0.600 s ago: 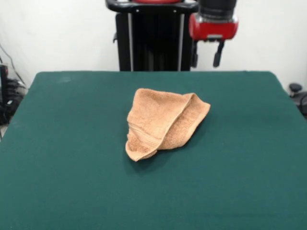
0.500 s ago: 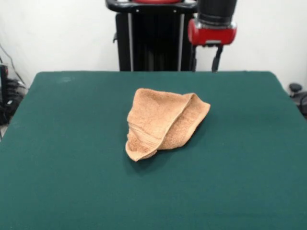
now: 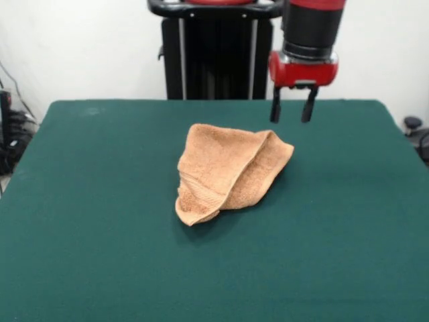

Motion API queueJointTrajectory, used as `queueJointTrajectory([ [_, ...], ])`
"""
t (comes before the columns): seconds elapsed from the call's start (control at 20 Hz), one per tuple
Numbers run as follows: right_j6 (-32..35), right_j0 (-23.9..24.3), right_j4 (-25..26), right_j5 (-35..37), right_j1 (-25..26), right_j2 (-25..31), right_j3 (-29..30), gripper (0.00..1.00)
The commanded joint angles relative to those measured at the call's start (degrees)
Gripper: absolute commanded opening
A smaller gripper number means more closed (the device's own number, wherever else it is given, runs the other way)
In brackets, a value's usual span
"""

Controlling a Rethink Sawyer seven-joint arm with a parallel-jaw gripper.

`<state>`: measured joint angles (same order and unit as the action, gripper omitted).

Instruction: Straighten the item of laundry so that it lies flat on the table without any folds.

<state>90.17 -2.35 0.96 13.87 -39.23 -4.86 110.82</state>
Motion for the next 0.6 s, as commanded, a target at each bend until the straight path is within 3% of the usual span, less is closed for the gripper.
queueJointTrajectory([
  [0.05,11.9,-2.6,-4.0,6.7,2.8,0.0,-8.4,1.0],
  [0.6,9.5,-1.0,-2.7,12.1,4.0,-1.4,-14.5,1.0],
])
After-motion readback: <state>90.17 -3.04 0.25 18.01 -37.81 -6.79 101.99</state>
